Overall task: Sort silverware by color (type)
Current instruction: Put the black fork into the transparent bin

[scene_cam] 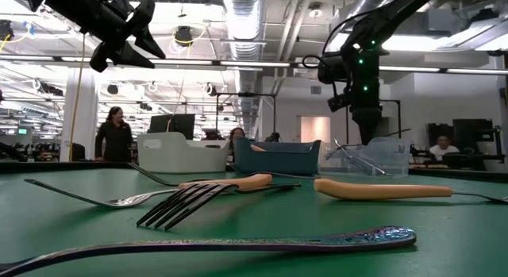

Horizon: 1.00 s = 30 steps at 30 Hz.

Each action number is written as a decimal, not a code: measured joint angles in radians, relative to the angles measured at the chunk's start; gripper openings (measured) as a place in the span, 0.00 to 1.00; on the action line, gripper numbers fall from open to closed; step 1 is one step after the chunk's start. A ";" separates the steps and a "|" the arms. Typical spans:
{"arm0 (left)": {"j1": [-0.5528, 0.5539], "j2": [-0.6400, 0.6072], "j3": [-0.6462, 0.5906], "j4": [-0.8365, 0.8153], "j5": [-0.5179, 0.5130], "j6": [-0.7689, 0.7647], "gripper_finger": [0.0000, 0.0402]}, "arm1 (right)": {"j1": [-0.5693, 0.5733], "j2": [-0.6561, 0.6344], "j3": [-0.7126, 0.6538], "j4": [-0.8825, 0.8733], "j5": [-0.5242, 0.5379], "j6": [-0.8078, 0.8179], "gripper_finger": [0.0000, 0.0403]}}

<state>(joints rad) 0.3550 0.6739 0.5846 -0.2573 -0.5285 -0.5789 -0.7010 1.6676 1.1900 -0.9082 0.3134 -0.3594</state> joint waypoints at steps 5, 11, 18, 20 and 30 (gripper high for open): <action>0.000 0.000 0.000 0.000 -0.001 0.000 0.41 | 0.000 0.000 0.000 0.041 0.000 -0.016 0.02; 0.000 0.000 0.000 0.000 -0.002 0.000 0.41 | 0.000 0.000 0.000 0.044 -0.028 -0.041 0.02; 0.000 0.000 0.000 0.000 -0.002 0.000 0.41 | -0.001 0.025 -0.001 0.049 -0.034 -0.062 0.02; 0.000 0.000 0.000 -0.001 -0.002 0.000 0.41 | -0.001 0.028 -0.001 0.058 -0.051 -0.065 0.02; 0.000 0.000 0.000 -0.007 -0.002 0.000 0.41 | 0.010 0.055 -0.001 0.058 -0.056 -0.082 0.03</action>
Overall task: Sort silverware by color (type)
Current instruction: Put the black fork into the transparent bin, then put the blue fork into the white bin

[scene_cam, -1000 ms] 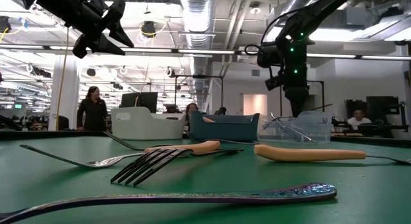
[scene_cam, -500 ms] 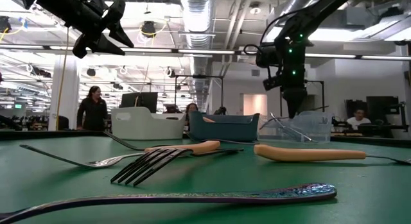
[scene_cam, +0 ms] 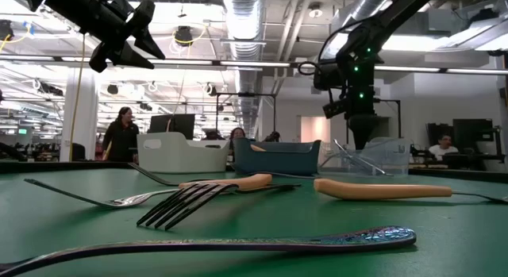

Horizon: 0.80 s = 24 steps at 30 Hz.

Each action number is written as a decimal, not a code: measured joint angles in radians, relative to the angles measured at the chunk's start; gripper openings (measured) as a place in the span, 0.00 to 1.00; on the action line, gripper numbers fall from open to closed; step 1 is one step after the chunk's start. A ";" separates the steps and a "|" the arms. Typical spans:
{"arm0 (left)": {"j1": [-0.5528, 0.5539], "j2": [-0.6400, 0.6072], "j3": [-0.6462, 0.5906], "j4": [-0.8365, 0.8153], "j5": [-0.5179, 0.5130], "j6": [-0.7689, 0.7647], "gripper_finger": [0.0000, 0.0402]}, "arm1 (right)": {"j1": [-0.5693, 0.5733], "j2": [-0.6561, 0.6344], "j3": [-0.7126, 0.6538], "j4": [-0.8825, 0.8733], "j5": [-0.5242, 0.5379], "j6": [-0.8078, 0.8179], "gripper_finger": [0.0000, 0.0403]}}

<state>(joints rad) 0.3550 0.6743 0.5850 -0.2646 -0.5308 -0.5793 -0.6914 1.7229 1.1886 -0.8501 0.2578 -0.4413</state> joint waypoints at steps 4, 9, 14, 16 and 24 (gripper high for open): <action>0.000 0.000 0.000 0.000 0.000 0.000 0.41 | 0.000 0.000 0.001 0.001 0.001 0.007 0.04; 0.000 0.000 0.000 0.000 0.000 0.000 0.41 | -0.005 0.000 0.001 0.009 0.002 0.006 0.07; 0.000 0.000 0.000 0.000 0.000 0.000 0.41 | -0.005 0.000 0.001 0.011 0.002 -0.004 0.11; 0.000 0.000 0.000 0.000 0.000 0.000 0.41 | -0.005 0.000 0.001 0.010 0.001 -0.005 0.13; 0.000 0.000 0.000 0.000 0.000 0.000 0.41 | -0.005 0.000 0.001 0.010 -0.021 -0.005 0.21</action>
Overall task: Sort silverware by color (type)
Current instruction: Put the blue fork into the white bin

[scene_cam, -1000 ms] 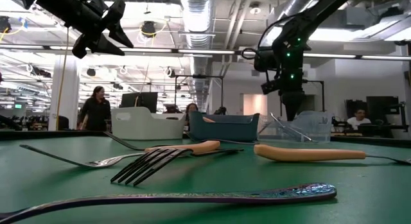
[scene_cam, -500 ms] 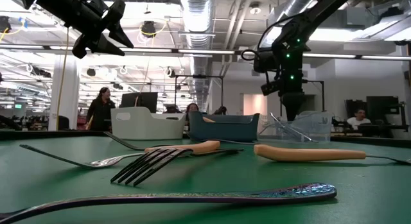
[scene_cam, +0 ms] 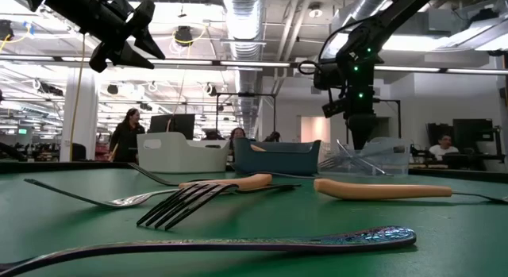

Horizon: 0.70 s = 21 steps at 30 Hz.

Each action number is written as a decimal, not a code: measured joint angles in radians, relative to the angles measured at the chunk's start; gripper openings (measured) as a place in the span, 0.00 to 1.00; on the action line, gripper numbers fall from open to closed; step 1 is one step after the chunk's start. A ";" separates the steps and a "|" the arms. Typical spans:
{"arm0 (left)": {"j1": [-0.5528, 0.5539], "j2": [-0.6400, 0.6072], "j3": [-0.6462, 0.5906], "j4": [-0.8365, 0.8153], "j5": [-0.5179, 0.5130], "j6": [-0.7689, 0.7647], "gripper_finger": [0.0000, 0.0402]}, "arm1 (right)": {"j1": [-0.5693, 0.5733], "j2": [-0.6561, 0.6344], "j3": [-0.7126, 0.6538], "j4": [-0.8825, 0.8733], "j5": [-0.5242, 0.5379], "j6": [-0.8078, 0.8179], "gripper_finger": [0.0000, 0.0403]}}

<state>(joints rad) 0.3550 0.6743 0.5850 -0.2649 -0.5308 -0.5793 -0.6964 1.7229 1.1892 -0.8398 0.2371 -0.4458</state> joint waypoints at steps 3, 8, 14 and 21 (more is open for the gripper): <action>0.000 0.000 0.000 -0.001 0.000 0.000 0.41 | 0.000 0.000 0.000 0.000 0.000 0.000 0.24; 0.000 0.000 0.000 -0.013 0.000 -0.001 0.41 | 0.000 0.000 0.000 0.008 -0.003 0.003 0.27; 0.000 0.000 0.000 -0.013 0.006 -0.007 0.41 | 0.001 -0.002 0.004 0.004 -0.003 0.003 0.28; 0.000 0.000 0.000 -0.013 0.028 -0.008 0.41 | 0.000 -0.007 0.099 -0.044 -0.003 0.003 0.28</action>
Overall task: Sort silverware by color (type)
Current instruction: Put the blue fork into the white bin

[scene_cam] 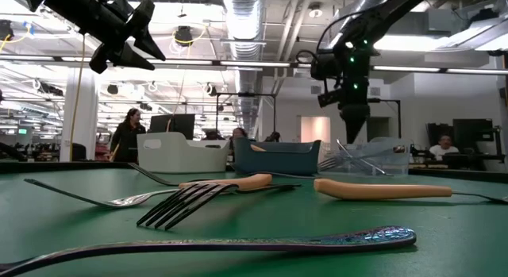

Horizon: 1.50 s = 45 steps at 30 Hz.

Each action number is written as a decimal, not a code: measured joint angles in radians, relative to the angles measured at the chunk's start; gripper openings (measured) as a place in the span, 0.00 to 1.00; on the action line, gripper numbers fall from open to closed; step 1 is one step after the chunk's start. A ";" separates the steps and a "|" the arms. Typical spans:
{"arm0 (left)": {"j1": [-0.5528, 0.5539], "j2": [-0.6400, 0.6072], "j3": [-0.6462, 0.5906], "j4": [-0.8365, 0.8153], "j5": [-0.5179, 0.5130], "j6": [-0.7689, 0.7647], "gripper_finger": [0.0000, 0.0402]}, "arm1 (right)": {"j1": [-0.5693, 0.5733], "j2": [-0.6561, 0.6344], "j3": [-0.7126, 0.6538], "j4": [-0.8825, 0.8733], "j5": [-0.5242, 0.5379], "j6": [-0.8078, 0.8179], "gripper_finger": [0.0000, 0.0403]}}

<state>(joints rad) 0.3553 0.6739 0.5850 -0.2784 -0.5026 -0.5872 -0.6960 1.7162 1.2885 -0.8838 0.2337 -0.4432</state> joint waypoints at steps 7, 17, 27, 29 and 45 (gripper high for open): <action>0.000 0.000 0.000 0.009 0.037 -0.004 0.41 | 0.000 0.000 0.191 -0.052 -0.049 0.003 0.28; 0.000 0.000 0.000 0.045 0.062 -0.004 0.41 | 0.003 0.000 0.529 -0.127 -0.179 0.048 0.28; 0.000 -0.001 0.037 0.066 0.156 0.005 0.41 | 0.056 0.000 0.798 -0.238 -0.252 0.138 0.28; 0.000 -0.001 0.053 0.067 0.180 0.022 0.41 | 0.074 0.000 0.841 -0.261 -0.259 0.140 0.28; 0.000 -0.001 0.175 0.000 0.211 0.114 0.41 | 0.294 -0.005 1.068 -0.334 -0.262 0.166 0.28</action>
<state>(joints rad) 0.3550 0.6733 0.7599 -0.2787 -0.2919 -0.4732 -0.4018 1.7112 2.3564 -1.2181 -0.0283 -0.2769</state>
